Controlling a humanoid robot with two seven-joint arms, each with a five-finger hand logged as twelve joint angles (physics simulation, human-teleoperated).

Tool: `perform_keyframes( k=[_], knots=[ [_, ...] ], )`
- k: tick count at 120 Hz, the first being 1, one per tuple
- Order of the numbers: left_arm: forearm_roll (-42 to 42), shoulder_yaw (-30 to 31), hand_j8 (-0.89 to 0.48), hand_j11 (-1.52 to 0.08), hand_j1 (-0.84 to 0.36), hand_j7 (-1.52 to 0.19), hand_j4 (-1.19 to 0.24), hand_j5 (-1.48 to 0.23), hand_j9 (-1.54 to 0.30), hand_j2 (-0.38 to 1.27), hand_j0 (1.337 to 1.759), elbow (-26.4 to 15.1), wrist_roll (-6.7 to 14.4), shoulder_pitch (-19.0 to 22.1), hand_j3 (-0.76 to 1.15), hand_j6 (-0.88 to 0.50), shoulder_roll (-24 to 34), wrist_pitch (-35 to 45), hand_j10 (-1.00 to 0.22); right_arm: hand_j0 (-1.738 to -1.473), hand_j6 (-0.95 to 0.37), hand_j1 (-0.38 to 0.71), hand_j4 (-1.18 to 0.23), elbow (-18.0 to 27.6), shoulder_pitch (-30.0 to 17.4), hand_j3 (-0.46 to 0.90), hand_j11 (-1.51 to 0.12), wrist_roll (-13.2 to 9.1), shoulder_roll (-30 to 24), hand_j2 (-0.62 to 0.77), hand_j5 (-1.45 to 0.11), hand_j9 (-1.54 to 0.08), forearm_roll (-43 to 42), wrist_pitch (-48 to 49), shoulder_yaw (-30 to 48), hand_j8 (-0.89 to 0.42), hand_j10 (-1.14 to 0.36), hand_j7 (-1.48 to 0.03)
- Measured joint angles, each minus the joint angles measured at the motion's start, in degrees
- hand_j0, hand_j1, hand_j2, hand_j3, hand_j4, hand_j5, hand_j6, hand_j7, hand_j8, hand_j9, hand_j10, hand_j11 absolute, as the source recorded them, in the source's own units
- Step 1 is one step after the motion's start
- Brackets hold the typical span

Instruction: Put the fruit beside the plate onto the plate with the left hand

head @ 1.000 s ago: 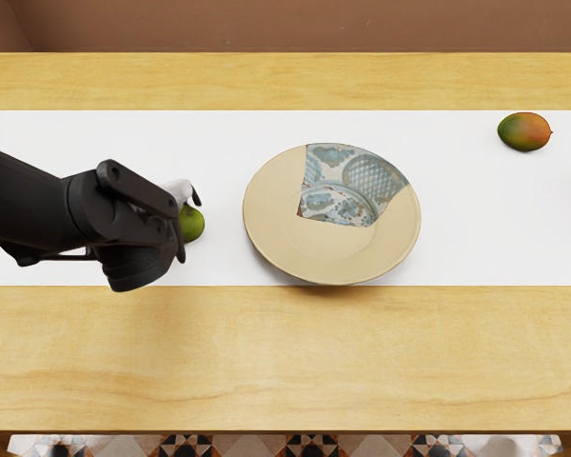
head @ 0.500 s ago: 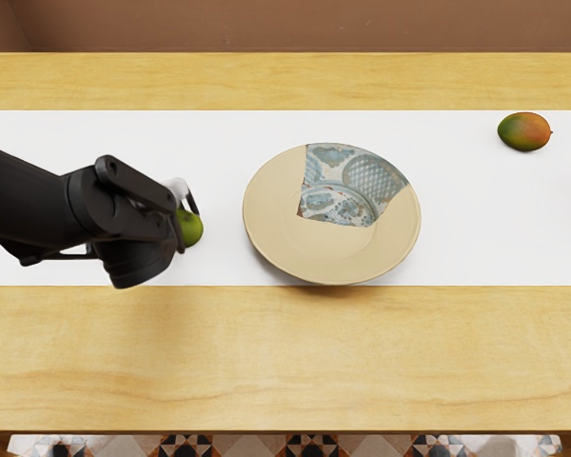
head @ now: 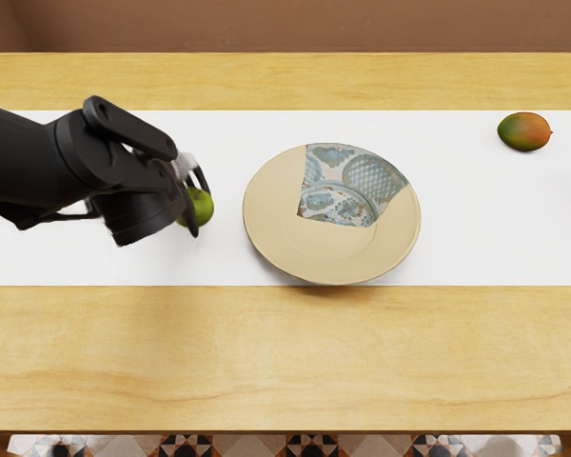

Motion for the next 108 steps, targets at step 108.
perform_keyframes(
  k=[108],
  knots=[
    [-3.77, -13.66, -0.25, -1.20, -0.28, -1.20, -0.37, -1.27, -1.21, 0.38, 1.647, 14.59, -0.73, -2.62, 0.00, -0.19, 0.00, -23.99, -0.61, -1.658, -0.02, -0.33, -0.02, 0.00, -0.01, 0.00, -0.02, 0.02, 0.00, 0.00, -0.02, -0.02, 0.00, 0.00, 0.00, -0.02, -0.02, -0.02]
  ],
)
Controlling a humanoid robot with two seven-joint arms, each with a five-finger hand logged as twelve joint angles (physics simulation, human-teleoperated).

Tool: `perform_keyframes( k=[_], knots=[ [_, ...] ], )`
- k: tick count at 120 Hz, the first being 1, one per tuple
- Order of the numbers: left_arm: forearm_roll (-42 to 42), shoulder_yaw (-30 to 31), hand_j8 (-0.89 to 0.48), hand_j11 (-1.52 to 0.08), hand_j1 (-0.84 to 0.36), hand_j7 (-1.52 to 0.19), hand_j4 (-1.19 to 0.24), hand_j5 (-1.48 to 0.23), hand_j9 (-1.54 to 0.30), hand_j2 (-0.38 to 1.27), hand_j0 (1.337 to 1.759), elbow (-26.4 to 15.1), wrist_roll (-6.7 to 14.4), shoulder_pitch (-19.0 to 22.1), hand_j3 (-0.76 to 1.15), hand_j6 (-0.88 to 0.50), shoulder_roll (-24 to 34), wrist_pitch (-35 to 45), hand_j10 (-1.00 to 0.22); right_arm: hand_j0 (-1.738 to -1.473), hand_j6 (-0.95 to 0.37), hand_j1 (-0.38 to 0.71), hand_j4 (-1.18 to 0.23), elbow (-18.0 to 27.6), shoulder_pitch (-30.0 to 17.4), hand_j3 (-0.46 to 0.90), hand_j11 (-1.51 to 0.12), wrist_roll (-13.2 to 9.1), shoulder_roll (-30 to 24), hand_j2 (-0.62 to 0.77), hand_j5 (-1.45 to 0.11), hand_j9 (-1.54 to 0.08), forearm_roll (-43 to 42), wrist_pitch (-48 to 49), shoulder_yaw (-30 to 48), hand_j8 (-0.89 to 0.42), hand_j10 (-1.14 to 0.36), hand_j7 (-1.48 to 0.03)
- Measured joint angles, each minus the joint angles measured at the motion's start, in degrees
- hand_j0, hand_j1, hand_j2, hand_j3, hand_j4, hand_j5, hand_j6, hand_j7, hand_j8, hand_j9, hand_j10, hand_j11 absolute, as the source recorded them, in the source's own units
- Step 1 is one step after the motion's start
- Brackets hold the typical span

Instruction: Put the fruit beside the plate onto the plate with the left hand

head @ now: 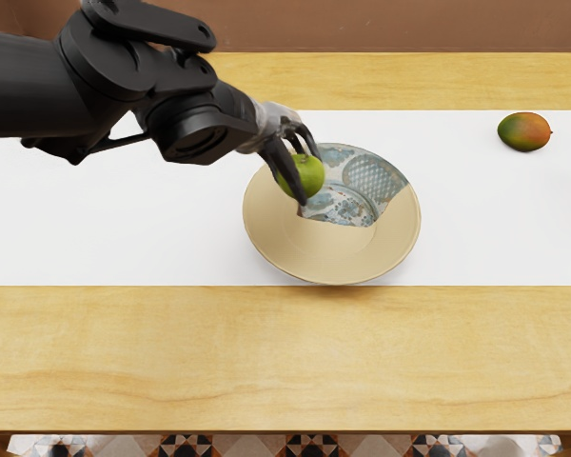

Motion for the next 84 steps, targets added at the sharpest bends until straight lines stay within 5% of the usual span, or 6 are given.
perform_keyframes(
  k=[31, 46, 60, 70, 76, 84],
  knots=[
    [-0.17, -1.25, -0.22, -1.19, -0.33, -1.18, -0.34, -1.26, -1.21, 0.45, 1.647, 2.19, -0.03, 5.15, 0.00, -0.16, 0.00, 0.73, -0.60, -1.658, -0.02, -0.33, -0.02, 0.00, -0.02, 0.00, -0.02, -0.02, 0.00, 0.00, -0.02, -0.02, 0.00, 0.00, 0.00, -0.02, -0.02, -0.02],
    [0.72, -1.29, -0.15, -0.69, -0.06, -0.68, -0.22, -0.73, -0.70, 0.25, 1.652, 2.07, 0.05, 5.11, 0.00, -0.12, 0.00, 0.60, -0.36, -1.658, -0.02, -0.33, -0.02, 0.00, -0.01, 0.00, -0.02, -0.01, 0.00, 0.00, -0.02, -0.02, 0.00, 0.00, 0.00, -0.02, -0.02, -0.02],
    [1.55, -1.30, -0.08, -0.39, 0.12, -0.39, -0.12, -0.41, -0.39, 0.14, 1.655, 1.75, 0.11, 4.44, 0.00, -0.07, 0.00, 0.26, -0.20, -1.658, -0.02, -0.33, -0.02, 0.00, 0.00, 0.00, -0.02, -0.01, 0.00, 0.00, -0.02, -0.02, 0.00, 0.00, 0.00, -0.02, -0.02, -0.02],
    [1.67, -0.29, -0.06, -0.26, 0.20, -0.26, -0.08, -0.27, -0.26, 0.10, 1.656, -0.20, 0.20, -2.59, 0.00, -0.04, 0.00, -1.06, -0.13, -1.658, -0.02, -0.33, -0.02, 0.00, 0.00, 0.00, -0.02, 0.00, 0.00, 0.00, -0.02, -0.02, 0.00, 0.00, 0.00, -0.02, -0.02, -0.02],
    [1.69, 2.96, -0.04, -0.20, 0.23, -0.20, -0.06, -0.21, -0.21, 0.07, 1.656, -2.64, 0.30, -6.54, 0.00, -0.03, 6.75, -8.30, -0.11, -1.658, -0.02, -0.33, -0.02, 0.00, 0.00, 0.00, -0.02, -0.01, 0.00, 0.00, -0.02, -0.02, 0.00, 0.00, -0.01, -0.02, -0.02, -0.02],
    [2.20, 8.21, -0.03, -0.15, 0.26, -0.15, -0.05, -0.16, -0.15, 0.05, 1.657, -4.84, 0.41, -5.32, 0.00, -0.02, 18.49, -19.70, -0.08, -1.658, -0.02, -0.33, -0.02, 0.00, -0.02, 0.00, -0.02, -0.01, 0.00, 0.00, -0.02, -0.02, 0.00, 0.00, -0.01, -0.02, -0.02, -0.02]
  ],
)
